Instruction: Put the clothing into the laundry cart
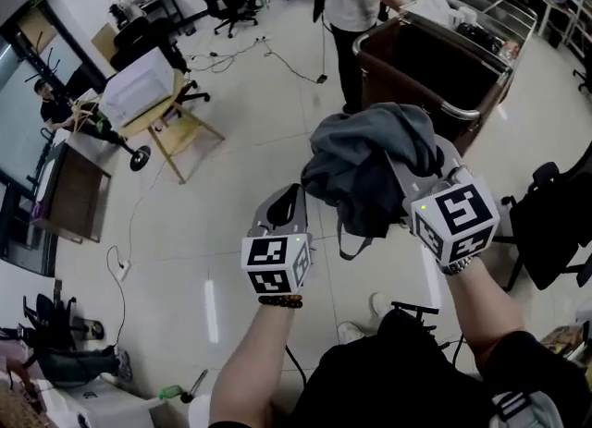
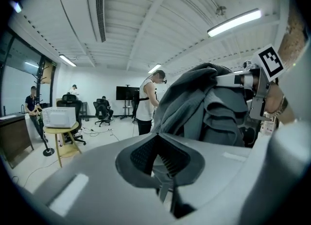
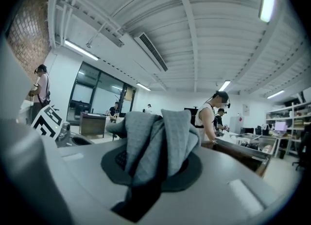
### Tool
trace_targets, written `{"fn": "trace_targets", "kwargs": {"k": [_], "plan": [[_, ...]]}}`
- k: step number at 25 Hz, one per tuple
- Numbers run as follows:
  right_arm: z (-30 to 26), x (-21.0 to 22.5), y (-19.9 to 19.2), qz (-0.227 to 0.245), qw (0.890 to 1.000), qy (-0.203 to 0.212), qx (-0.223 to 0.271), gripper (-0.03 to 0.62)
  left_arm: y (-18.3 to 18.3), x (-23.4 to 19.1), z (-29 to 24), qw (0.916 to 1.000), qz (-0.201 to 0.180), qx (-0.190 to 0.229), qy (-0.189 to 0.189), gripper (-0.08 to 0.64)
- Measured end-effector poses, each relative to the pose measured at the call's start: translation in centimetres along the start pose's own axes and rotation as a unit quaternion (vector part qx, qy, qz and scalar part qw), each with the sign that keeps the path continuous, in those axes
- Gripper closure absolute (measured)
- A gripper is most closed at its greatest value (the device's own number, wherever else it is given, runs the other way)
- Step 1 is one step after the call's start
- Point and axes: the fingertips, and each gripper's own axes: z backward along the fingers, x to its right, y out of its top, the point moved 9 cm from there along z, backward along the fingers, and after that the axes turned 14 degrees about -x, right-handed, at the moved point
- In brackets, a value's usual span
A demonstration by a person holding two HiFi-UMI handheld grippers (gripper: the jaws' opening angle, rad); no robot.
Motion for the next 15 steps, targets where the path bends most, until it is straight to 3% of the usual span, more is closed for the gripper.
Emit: {"fn": "trace_targets", "kwargs": {"k": [2,8,15], "plan": [[0.4,-0.7,2.6,0.006,1.000,-0.028,-0.009,0.506,1.8,-1.0,0.3,0.9996,0.002,0.002,-0.029,0.557],[1.7,4.4,10.1,0.006,0.996,-0.086,0.000,0.506,8.9,0.0,-1.3,0.9975,-0.010,0.003,-0.069,0.557],[3.8,9.0,7.6,-0.006,0.992,-0.127,0.027,0.506,8.9,4.1,-4.9,0.9951,-0.046,0.021,-0.085,0.557]]}}
